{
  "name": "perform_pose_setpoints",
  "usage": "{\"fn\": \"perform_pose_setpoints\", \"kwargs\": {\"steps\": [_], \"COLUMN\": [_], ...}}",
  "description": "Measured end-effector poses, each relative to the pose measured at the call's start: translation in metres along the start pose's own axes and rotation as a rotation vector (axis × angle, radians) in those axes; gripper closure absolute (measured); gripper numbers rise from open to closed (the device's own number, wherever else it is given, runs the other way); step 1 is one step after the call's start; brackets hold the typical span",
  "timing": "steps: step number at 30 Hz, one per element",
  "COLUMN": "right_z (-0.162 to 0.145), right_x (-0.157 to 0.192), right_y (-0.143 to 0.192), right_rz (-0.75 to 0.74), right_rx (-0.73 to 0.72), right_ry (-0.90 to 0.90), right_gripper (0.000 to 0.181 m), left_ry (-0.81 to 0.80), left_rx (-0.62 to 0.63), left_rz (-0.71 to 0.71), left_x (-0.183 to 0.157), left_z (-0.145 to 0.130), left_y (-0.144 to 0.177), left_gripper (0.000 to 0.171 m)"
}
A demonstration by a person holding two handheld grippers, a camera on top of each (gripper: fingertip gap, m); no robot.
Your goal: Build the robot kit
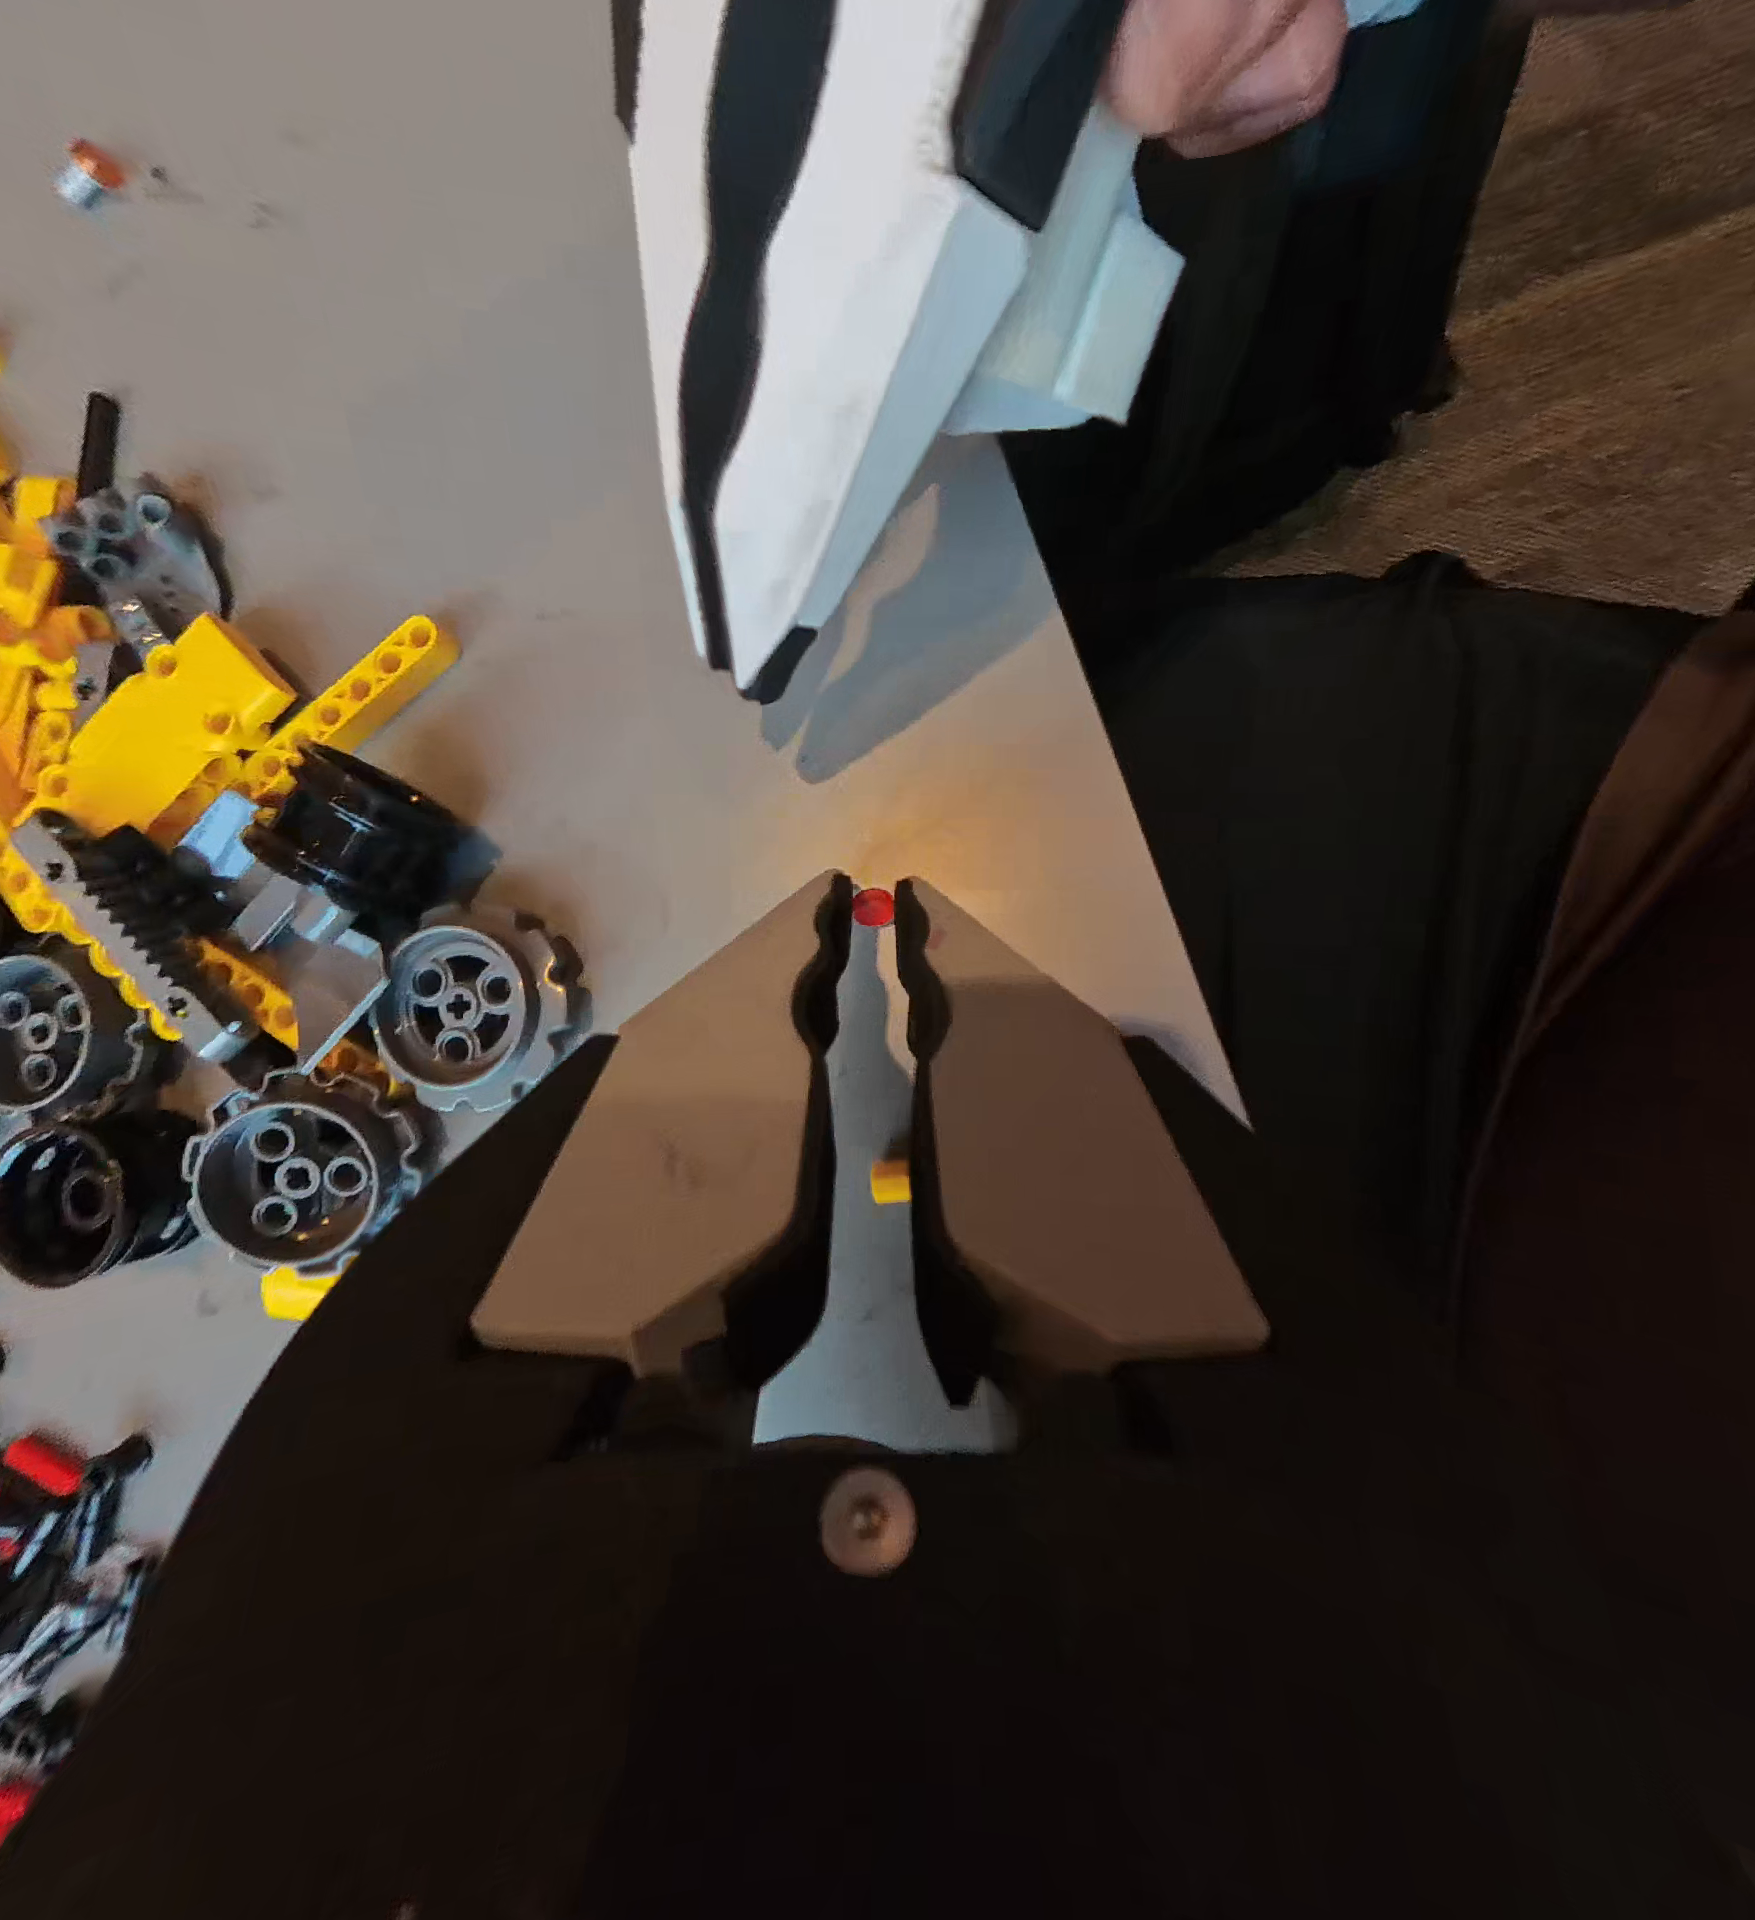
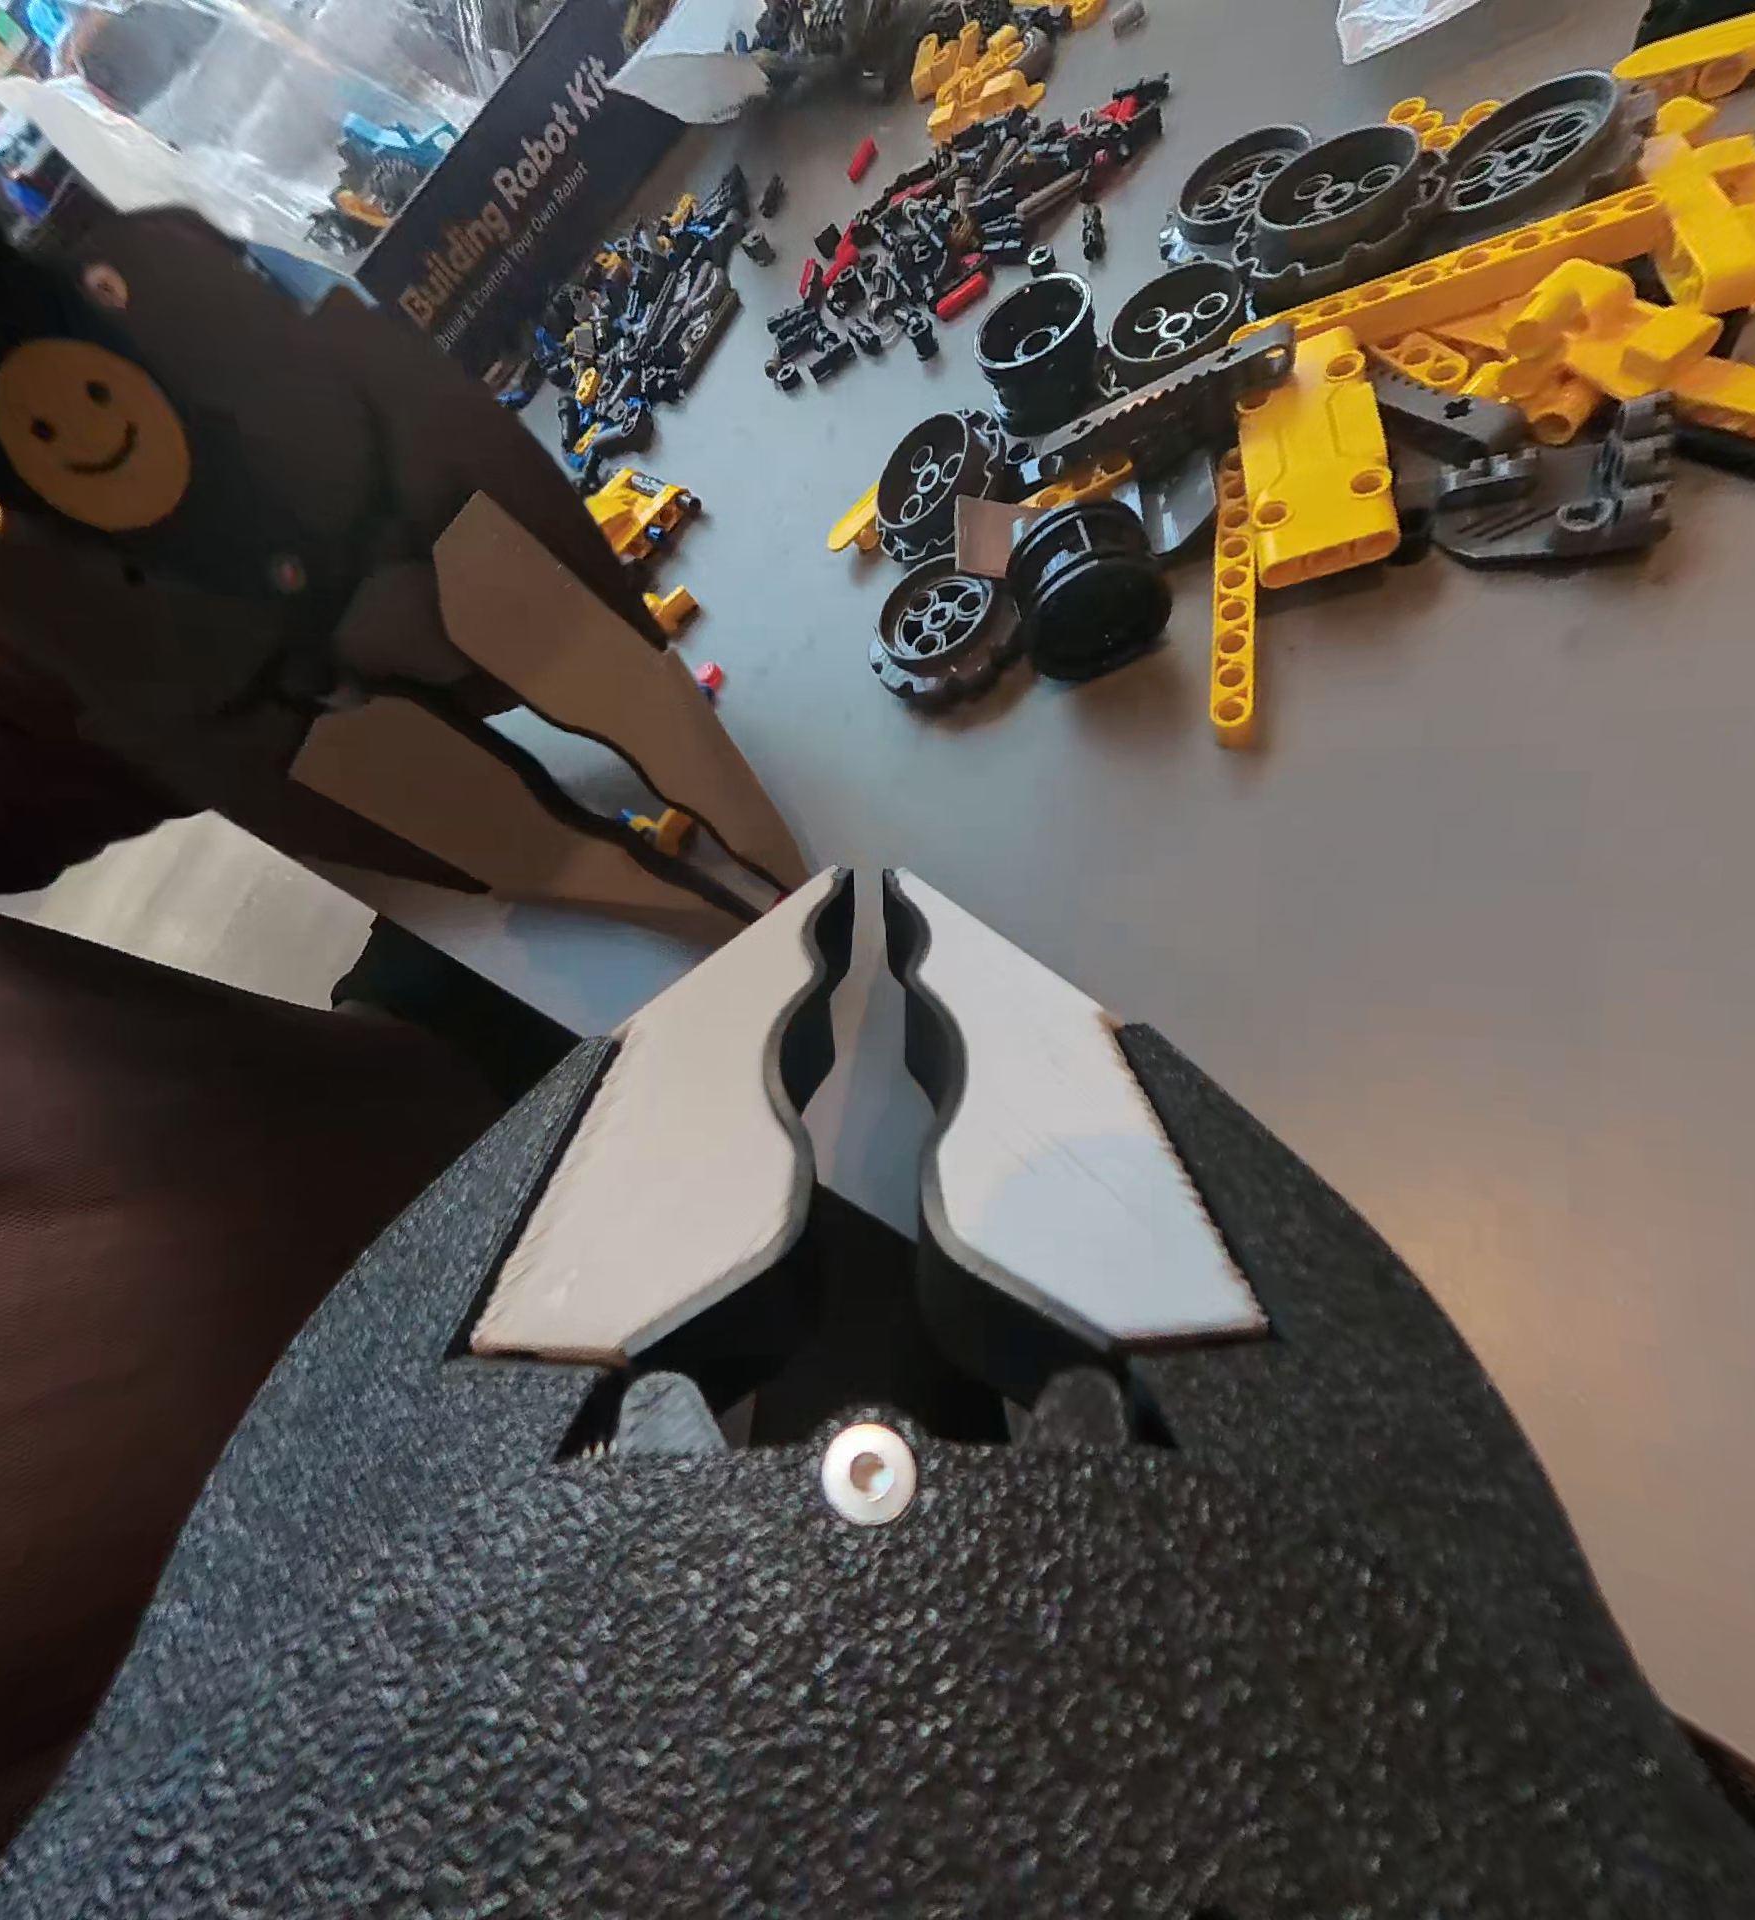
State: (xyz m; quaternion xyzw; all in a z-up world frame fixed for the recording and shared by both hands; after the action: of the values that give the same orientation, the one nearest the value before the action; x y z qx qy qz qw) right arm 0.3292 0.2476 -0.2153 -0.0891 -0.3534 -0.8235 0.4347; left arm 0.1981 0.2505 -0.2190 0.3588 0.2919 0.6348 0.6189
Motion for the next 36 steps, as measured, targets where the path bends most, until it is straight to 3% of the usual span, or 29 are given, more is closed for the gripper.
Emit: {"fn": "perform_pose_setpoints", "kwargs": {"steps": [10,16,24,29,36], "right_z": [-0.010,-0.008,-0.011,-0.007,-0.005], "right_x": [0.001,0.009,0.022,0.023,0.025], "right_y": [0.001,0.001,-0.022,-0.034,-0.036], "right_rz": [0.001,0.016,-0.056,-0.040,-0.053], "right_rx": [0.035,0.062,0.228,0.255,0.266], "right_ry": [0.045,0.156,0.442,0.464,0.491], "right_gripper": [0.177,0.177,0.172,0.170,0.171], "left_ry": [0.087,0.094,0.215,0.262,0.226], "left_rx": [0.026,0.040,-0.041,-0.034,-0.028], "left_rz": [-0.129,-0.042,-0.004,-0.025,-0.015], "left_x": [0.010,0.007,-0.016,-0.016,-0.014], "left_z": [0.001,-0.011,-0.042,-0.056,-0.053], "left_y": [0.000,0.014,0.057,0.050,0.039], "left_gripper": [0.155,0.147,0.145,0.146,0.150]}}
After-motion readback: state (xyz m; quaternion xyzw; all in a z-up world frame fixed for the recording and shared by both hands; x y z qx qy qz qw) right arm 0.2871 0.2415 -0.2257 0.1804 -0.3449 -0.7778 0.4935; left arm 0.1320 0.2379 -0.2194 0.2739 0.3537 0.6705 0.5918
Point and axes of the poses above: each gripper's, where its closed fingertips meet, y back along the fingers, z out of its top, x = y × z across the jaws, the point moved 8 cm from there along y, back along the fingers
